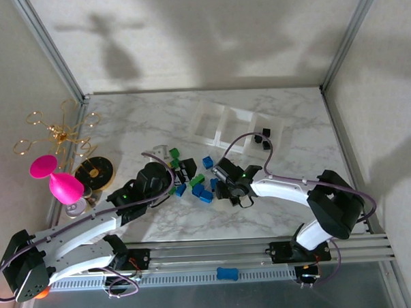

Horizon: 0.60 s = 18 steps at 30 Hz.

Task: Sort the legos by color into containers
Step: Pick up the lego from the bottom-center of the table.

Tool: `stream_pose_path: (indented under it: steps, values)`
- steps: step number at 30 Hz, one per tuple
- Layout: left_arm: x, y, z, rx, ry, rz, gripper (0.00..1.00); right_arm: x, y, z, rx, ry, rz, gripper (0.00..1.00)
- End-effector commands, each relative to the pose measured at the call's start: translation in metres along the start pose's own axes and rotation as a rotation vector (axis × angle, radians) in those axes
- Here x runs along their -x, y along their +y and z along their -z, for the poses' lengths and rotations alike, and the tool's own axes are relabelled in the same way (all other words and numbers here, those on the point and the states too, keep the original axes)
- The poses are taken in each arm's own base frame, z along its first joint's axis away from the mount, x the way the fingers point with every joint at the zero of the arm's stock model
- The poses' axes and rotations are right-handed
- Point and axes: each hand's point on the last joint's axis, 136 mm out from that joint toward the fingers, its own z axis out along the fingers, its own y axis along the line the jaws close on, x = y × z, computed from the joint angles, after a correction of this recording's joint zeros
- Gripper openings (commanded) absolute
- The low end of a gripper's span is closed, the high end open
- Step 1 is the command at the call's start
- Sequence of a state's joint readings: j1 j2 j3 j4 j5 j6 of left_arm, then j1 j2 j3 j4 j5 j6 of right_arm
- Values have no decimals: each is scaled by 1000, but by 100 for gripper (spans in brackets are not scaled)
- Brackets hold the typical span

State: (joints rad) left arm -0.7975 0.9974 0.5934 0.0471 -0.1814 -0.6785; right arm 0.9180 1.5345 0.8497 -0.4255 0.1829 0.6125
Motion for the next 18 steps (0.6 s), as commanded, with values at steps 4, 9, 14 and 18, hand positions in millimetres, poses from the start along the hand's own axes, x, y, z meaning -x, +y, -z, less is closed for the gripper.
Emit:
stream_pose_path:
  steps: [4,9,14,18]
  values:
    - [1,5,3,19,-13,-1,100,-8,-1,-8,-38,24,15,51]
    - [0,6,3,21,-13,0,100,-9,-1,-12,-40,32,19,45]
    - [2,5,3,20,-19,-2,100,-6,0,-11,-42,21,20,39]
    - [3,4,3,17,-21,0,100,-2,0,-7,-38,5,17,36]
